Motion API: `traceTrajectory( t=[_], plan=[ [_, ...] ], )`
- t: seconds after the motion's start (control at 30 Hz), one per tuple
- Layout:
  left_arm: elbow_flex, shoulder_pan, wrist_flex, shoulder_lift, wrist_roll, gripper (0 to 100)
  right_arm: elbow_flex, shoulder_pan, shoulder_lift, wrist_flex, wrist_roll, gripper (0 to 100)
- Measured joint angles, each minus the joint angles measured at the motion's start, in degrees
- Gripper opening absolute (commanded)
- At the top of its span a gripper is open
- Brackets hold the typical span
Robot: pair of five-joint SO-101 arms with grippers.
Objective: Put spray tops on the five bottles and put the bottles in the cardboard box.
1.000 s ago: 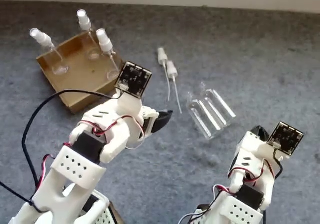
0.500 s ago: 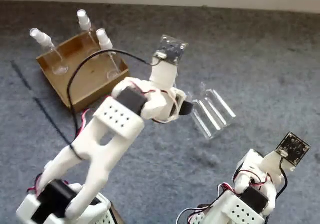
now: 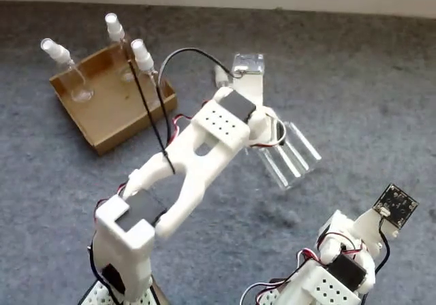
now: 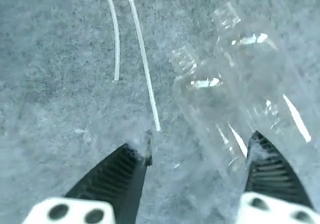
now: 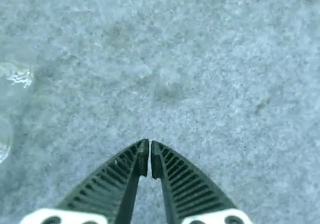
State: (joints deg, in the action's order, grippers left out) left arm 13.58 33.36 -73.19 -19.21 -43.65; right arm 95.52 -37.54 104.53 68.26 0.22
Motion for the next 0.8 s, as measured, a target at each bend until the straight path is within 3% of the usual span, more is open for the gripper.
traceTrajectory(
  t=[0.43, 0.8],
  plan=[
    [10.4, 0.4, 0.0, -15.2, -10.9, 26, 0.0, 0.0, 0.0, 0.0, 0.0, 1.2],
    [10.6, 0.4, 0.0, -17.3, -11.7, 26, 0.0, 0.0, 0.0, 0.0, 0.0, 1.2]
  ],
)
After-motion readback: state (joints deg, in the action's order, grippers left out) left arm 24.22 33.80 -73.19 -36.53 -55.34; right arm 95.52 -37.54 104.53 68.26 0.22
